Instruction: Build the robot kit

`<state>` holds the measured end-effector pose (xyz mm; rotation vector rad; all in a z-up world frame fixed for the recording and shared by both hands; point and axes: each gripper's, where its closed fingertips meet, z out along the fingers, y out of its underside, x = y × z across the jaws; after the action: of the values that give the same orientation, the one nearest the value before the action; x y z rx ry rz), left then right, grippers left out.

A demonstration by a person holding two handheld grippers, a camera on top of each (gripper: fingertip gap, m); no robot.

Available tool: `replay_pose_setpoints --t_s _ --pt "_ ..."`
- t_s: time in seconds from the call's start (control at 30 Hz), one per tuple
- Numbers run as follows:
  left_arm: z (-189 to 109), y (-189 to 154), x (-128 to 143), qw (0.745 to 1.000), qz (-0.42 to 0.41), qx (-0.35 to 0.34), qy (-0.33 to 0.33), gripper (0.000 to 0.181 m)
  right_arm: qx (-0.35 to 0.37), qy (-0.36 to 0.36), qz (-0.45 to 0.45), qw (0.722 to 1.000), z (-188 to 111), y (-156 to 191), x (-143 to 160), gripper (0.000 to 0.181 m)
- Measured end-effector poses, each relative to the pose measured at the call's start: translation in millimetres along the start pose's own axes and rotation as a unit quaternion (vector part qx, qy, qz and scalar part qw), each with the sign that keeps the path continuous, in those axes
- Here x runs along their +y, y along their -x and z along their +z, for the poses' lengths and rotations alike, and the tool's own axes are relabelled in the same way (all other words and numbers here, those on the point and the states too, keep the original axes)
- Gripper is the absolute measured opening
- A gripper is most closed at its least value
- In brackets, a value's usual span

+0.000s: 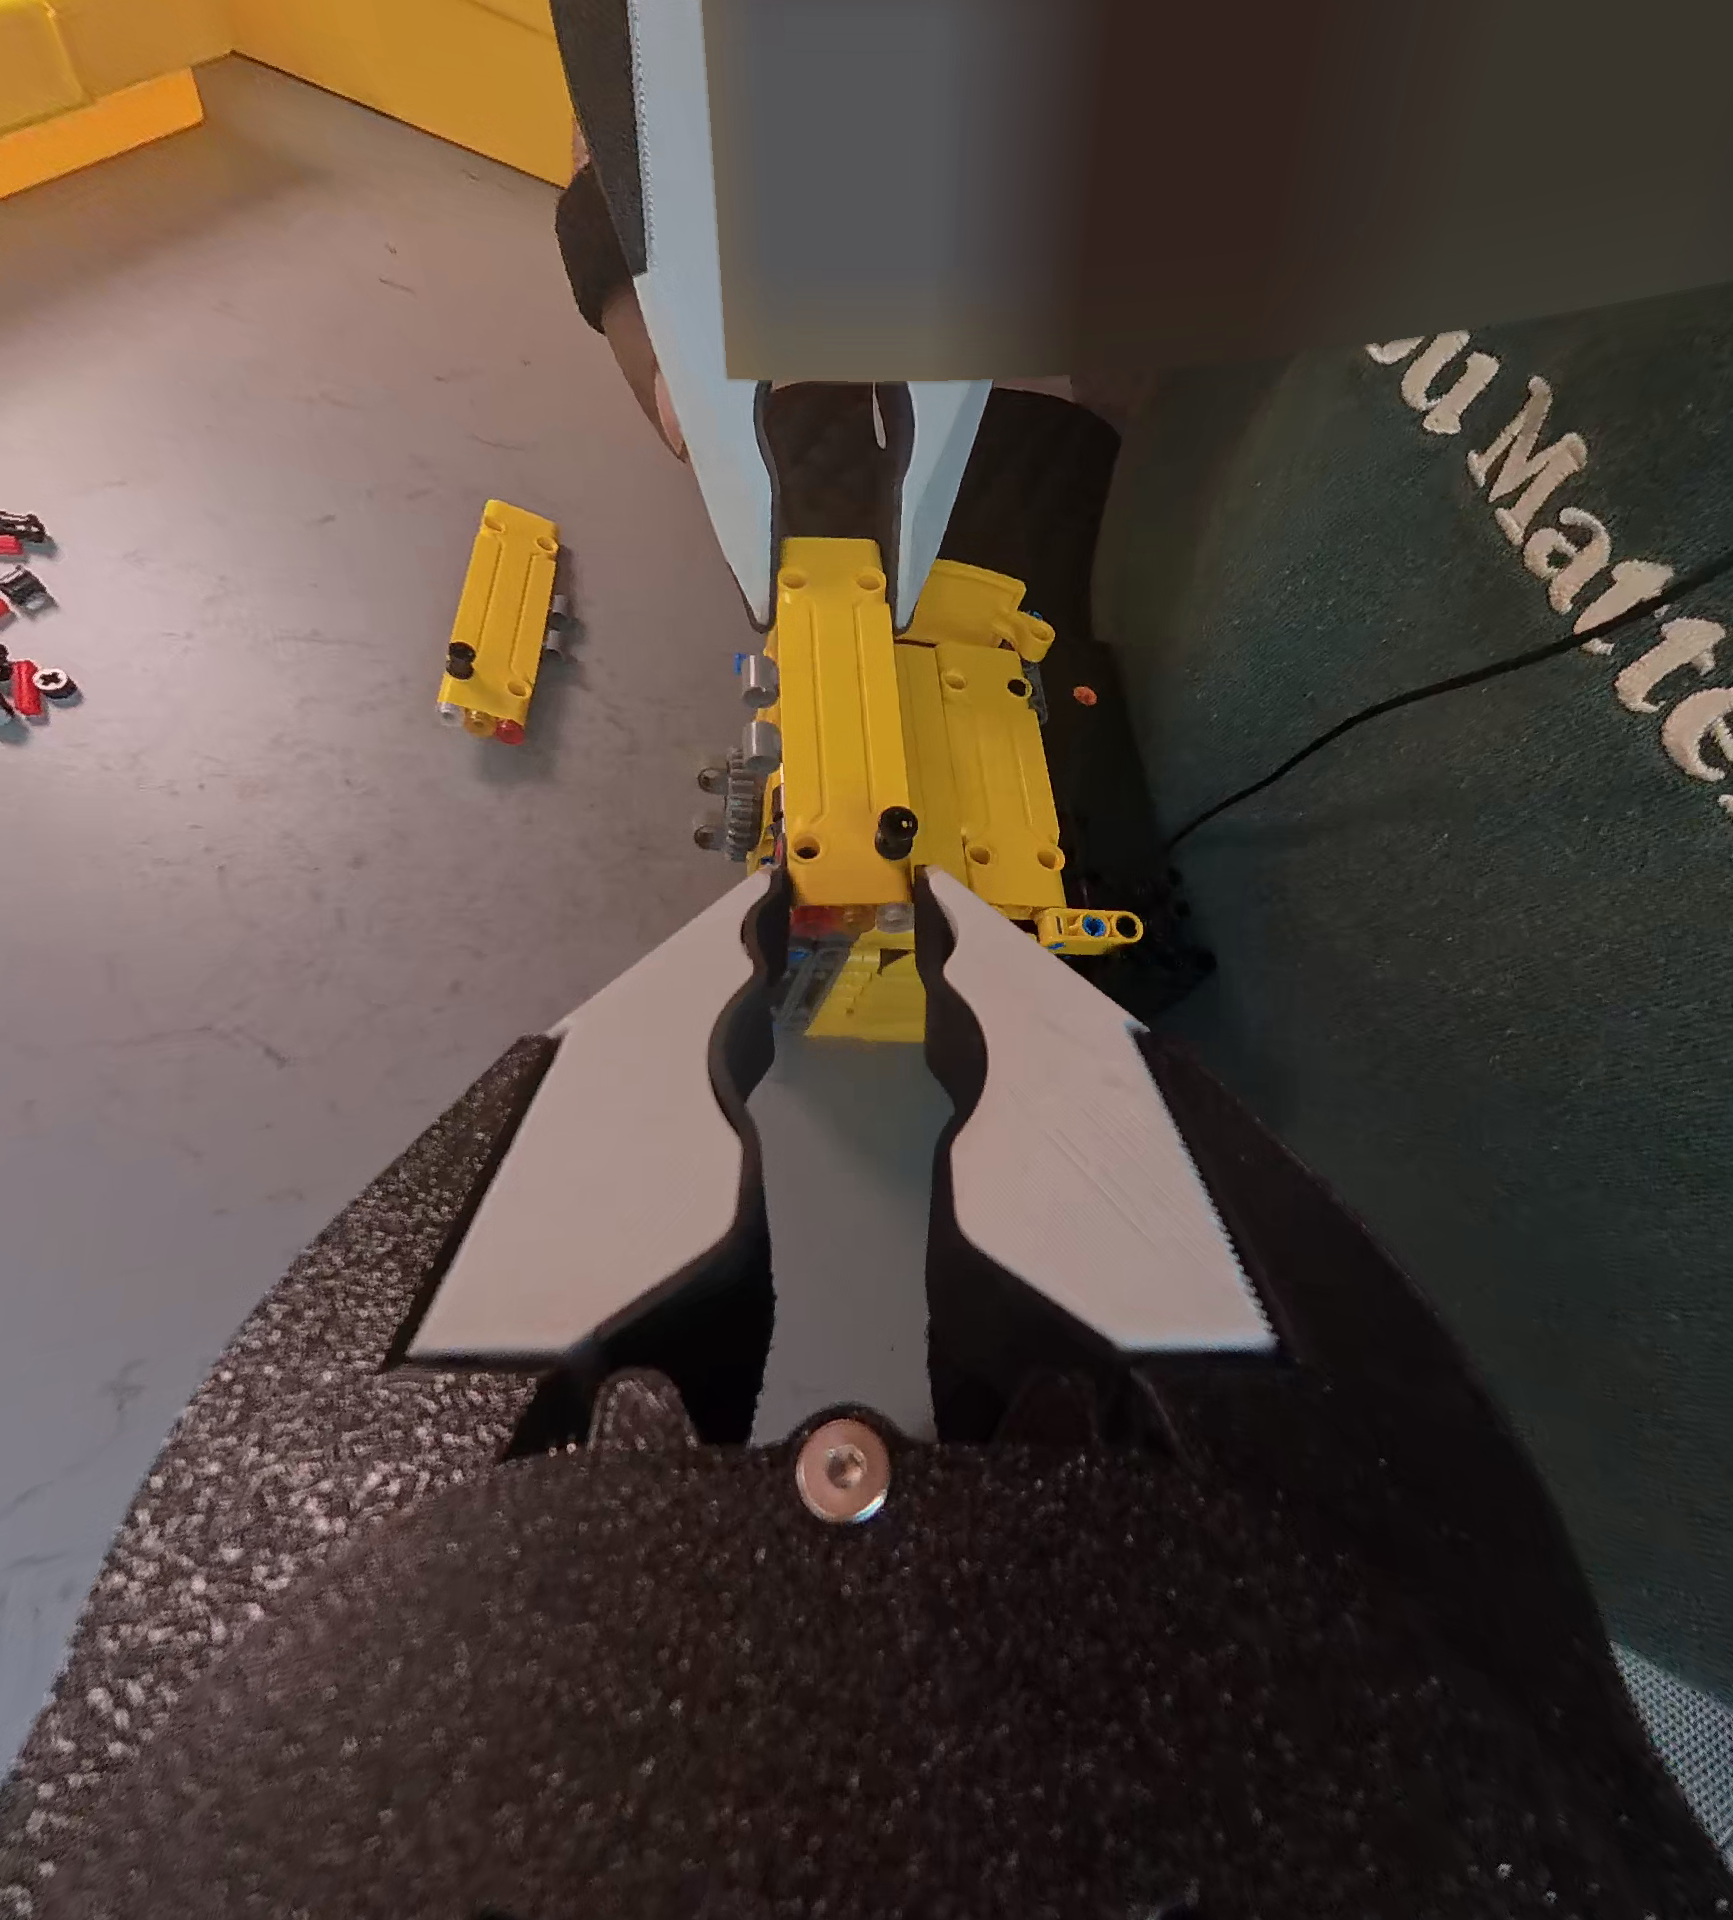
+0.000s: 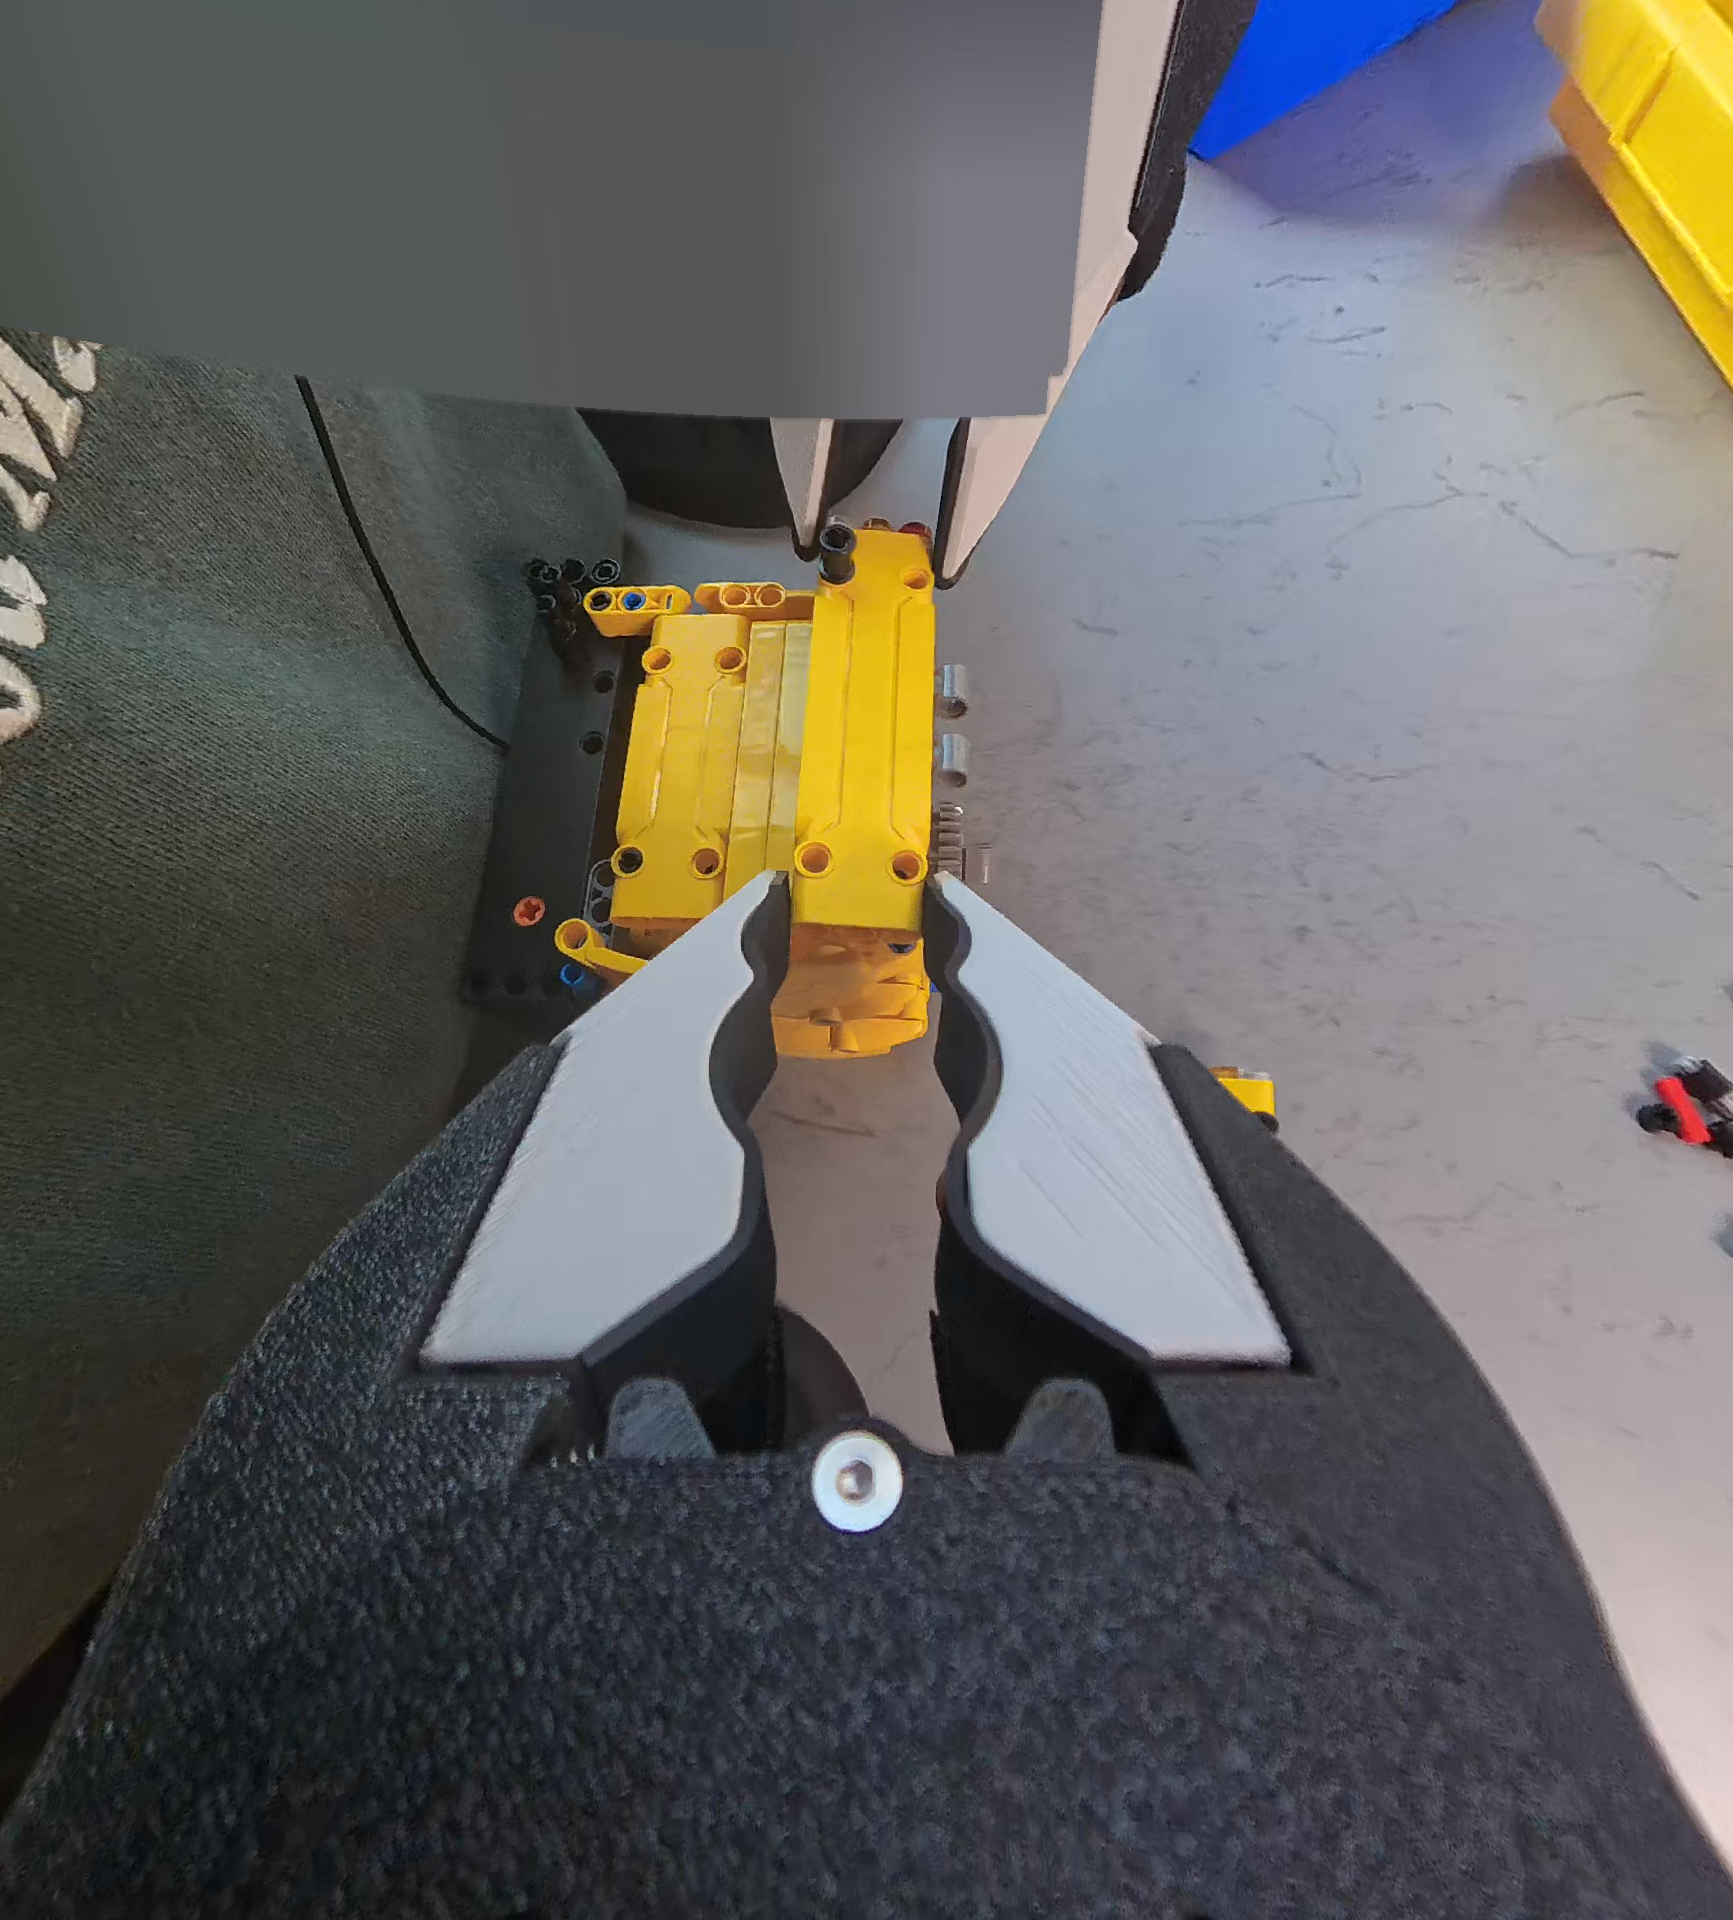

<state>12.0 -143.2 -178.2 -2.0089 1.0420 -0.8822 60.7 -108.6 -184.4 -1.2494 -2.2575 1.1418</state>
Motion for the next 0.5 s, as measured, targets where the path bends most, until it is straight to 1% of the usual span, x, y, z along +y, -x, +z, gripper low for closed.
replay_pose_setpoints --t_s 0.2,0.33,0.4,0.5 --pt "0 -3 1 1.0 0.01 0.001 0.008 0.023 0.0 0.013 0.004 1.0 -1 6 -1 0.028" --pt "0 -3 2 1.0 0.023 -0.002 0.021 0.023 0.007 0.013 0.003 1.0 -6 6 -7 0.031" --pt "0 -4 2 0.999 0.029 -0.003 0.029 0.023 0.008 0.007 0.01 1.0 -8 5 -11 0.029" --pt "0 -4 2 0.999 0.035 -0.002 0.04 0.023 0.017 0.025 0.007 1.0 -7 3 -7 0.023"
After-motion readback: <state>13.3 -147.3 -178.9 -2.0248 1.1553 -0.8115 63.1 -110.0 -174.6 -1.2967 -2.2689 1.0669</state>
